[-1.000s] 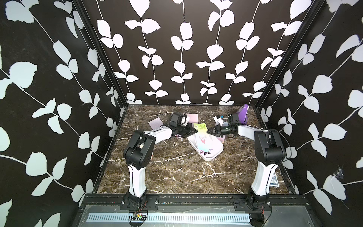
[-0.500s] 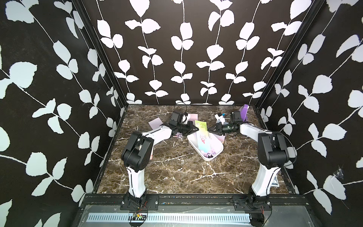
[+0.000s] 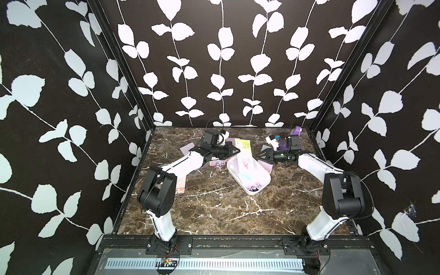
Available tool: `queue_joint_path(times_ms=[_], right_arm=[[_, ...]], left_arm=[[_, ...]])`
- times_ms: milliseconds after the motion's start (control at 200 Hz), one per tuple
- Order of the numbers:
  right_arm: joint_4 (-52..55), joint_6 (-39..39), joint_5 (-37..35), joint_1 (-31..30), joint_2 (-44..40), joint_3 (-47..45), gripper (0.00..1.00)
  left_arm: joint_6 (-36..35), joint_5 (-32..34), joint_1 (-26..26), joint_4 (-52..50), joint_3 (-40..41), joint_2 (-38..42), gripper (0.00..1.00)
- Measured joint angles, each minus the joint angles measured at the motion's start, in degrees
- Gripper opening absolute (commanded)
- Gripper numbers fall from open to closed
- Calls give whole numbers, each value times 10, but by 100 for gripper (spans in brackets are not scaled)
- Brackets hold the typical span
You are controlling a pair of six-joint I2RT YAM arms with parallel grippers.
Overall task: Take the stickers out of the storage box
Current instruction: Place the sticker at the center of the board.
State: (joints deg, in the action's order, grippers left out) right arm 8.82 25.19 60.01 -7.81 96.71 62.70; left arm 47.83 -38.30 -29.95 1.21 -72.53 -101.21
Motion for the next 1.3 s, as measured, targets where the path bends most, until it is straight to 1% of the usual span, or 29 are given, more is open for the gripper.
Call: queue_joint_path(times_ms=[215,345,510,660,770,870,980,1180,1296], right_arm=[[-69,49,2,-3,-4,-71,39],[-89,65,0,-7,-30,-104,39],[-97,69,-4,-13,-75,-126,39],[-99,65,-15,-14,-84,-130,39],[-100,63,-25,-14,-84,-140,39],[-104,65,-28,-14,-84,-151,39],[-109,66,-30,-14,-84,-158,39],[-111,65,-38,-14,-84,-164,39],[-101,56,-43,-14,-84,-165,39]], left_arm=[[1,-4,3,6,39,2,0],[2,-13,10,12,83,22,0],[-5,-20,36,4,158,95,0],[-57,-10,72,-59,201,172,0],[-85,-7,99,-85,242,203,0],[-99,-3,118,-103,282,207,0],[-110,0,124,-119,311,206,0],[-127,3,128,-124,314,197,0],[-150,24,132,-160,304,173,0]])
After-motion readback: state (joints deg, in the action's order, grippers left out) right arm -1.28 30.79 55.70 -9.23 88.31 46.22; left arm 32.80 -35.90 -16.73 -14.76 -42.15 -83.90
